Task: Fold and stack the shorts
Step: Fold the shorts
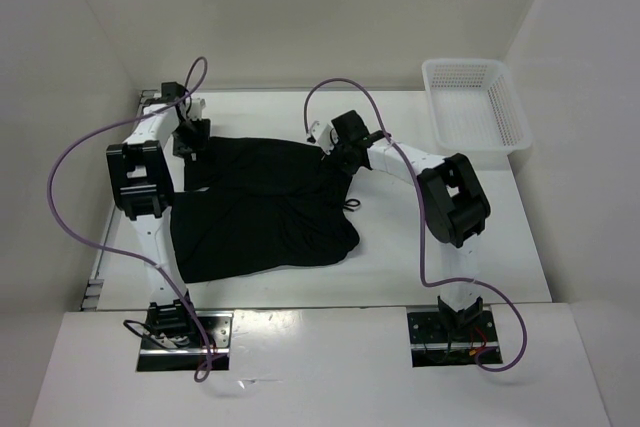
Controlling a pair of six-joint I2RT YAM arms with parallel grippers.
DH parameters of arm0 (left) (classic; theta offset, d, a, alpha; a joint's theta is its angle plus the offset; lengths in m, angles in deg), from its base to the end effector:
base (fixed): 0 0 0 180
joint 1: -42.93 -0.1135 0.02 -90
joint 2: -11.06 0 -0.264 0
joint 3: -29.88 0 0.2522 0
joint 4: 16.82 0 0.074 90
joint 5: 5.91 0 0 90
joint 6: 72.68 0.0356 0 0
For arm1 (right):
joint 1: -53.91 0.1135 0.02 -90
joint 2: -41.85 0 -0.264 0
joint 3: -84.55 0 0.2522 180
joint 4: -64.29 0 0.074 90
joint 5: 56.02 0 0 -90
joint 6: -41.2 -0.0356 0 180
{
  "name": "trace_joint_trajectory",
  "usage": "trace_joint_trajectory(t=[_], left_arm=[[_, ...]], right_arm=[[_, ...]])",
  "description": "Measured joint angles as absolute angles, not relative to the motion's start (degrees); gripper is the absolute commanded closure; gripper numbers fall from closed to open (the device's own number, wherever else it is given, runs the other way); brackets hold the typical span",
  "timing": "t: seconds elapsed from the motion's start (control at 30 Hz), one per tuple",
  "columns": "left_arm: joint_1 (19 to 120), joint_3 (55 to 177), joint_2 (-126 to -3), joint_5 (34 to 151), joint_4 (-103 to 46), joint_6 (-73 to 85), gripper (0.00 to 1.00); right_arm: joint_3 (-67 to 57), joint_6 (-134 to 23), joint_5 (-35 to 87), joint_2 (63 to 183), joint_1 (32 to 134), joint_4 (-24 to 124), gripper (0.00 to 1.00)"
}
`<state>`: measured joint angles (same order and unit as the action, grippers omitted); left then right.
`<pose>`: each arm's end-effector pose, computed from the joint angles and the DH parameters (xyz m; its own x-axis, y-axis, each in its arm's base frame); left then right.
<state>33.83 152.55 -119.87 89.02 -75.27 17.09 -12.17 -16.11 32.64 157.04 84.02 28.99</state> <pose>0.4802 0.0738 0.1762 -0.9064 -0.1492 -0.3951 -0.1277 0.9885 -0.0805 0.3770 0.2196 0.1841 -0.3099 -0.8039 -0.5076 -0.8090 0.5035 -0.3033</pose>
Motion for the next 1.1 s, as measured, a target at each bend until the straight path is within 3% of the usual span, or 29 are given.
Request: trace_joint_trajectory(t=[0.2, 0.33, 0.47, 0.6, 0.7, 0.9, 1.1], left_arm=[[33.5, 152.7, -119.9, 90.6, -75.3, 17.1, 0.39], [33.4, 152.5, -119.9, 91.8, -74.1, 17.1, 0.47], [33.4, 151.6, -119.8, 92.9, -72.7, 17.0, 0.61], [33.4, 150.6, -119.3, 93.5, -72.0, 17.0, 0.89], [33.4, 150.5, -119.2, 93.5, -71.4, 17.0, 1.0], [33.4, 151.4, -117.5, 93.1, -71.7, 17.1, 1.0], [32.6, 164.9, -116.8, 92.7, -74.6, 17.1, 1.0]], right_arm=[[-12.2, -16.1, 32.4, 157.0, 84.0, 28.9, 1.0], [-12.2, -16.1, 32.3, 157.0, 84.0, 28.9, 1.0], [-12.2, -15.9, 32.2, 157.0, 84.0, 28.8, 1.0], [-12.2, -15.8, 32.2, 157.0, 84.3, 28.8, 1.0], [-12.2, -15.7, 32.4, 157.0, 84.4, 28.8, 1.0], [-12.1, -15.3, 36.0, 157.0, 84.6, 29.7, 1.0], [-12.6, -14.9, 41.6, 157.0, 84.4, 32.1, 1.0]])
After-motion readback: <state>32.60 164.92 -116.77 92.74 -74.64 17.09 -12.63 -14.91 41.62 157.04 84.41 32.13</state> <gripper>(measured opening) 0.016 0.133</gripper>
